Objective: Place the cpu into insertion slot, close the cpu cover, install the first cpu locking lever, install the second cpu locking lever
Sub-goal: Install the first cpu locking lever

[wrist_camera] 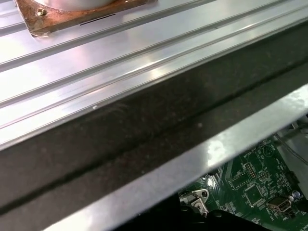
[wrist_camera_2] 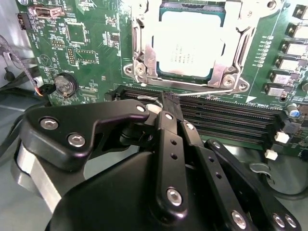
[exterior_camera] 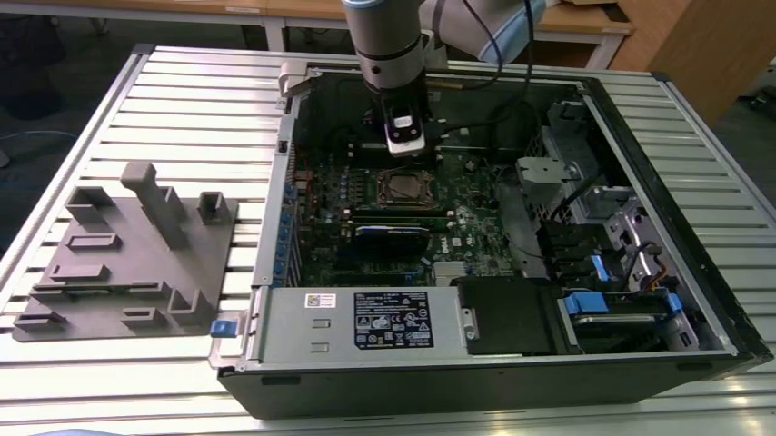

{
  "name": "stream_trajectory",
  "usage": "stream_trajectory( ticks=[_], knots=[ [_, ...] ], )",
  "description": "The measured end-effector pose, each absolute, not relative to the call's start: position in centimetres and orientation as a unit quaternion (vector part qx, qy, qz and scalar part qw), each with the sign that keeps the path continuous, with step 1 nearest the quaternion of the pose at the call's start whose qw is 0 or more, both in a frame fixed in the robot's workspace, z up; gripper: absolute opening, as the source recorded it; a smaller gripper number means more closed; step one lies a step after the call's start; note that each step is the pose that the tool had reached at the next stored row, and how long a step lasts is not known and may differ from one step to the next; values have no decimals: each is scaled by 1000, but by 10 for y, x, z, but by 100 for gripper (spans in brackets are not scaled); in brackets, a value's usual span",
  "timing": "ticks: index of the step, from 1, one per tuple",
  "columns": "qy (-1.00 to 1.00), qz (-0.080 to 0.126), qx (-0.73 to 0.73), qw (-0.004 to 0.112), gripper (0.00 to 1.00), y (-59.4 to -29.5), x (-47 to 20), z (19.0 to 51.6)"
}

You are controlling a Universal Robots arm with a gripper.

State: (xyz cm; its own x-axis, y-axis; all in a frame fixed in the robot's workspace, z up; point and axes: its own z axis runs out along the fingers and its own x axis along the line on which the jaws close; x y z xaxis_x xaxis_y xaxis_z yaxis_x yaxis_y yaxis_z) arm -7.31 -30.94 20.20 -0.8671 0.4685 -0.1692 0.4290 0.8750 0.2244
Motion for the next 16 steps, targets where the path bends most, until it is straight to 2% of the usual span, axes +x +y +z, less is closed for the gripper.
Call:
stream_trajectory(
  ticks=[16],
  knots=[
    [967, 94, 208, 111, 11, -314, -73, 200]
  ],
)
